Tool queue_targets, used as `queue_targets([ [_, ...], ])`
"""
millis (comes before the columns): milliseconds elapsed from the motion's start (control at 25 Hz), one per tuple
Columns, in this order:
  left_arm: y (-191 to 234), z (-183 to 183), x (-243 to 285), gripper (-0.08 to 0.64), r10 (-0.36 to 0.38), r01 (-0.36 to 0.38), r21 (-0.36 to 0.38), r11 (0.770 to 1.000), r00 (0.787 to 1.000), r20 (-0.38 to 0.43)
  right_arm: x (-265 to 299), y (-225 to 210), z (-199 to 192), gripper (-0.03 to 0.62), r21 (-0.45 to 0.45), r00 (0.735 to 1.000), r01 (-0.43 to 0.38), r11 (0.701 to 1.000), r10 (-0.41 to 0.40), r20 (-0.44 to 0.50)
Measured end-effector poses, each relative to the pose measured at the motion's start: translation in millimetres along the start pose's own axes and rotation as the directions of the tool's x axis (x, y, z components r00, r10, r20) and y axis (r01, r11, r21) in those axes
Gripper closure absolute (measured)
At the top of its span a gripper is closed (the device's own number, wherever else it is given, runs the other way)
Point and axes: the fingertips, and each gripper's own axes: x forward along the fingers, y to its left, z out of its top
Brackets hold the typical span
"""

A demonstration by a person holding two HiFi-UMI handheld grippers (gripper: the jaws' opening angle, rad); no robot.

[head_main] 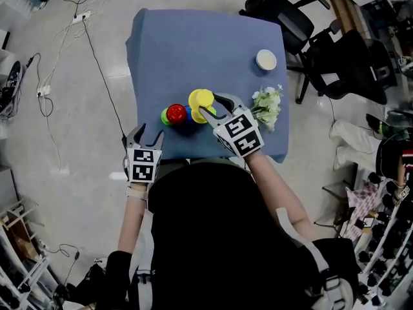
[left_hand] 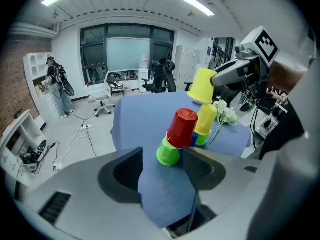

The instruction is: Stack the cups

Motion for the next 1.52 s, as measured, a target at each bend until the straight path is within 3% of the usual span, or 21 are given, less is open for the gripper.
queue_targets([
  [640, -6, -8, -5, 0.304, -0.031, 0.031, -0.004, 1.000, 1.000, 0.000, 14, 40, -13, 0.376, -0.070, 0.996, -0.053, 0.996, 0.048, -0.070],
  [800, -5, -10, -5, 0.304, -0.033, 0.033, 0.000, 0.999, 0.999, -0.001, 16, 42, -13, 0.325, -0.054, 0.996, -0.060, 0.997, 0.057, -0.070],
  [960, -3, -6, -6, 0.304, -0.043, 0.043, 0.002, 0.999, 0.999, 0.008, 16, 44, -9, 0.316, -0.039, 0.997, -0.064, 0.997, 0.062, -0.055],
  [1320, 4, 51, -25, 0.318, -0.065, 0.064, 0.017, 0.998, 0.990, 0.126, -16, 32, 12, 0.316, 0.039, 0.998, -0.049, 0.998, 0.047, 0.048],
  [1520, -6, 104, -40, 0.373, -0.098, 0.088, 0.054, 0.995, 0.969, 0.226, -54, 6, 25, 0.371, 0.126, 0.986, 0.022, 0.992, -0.043, 0.163],
])
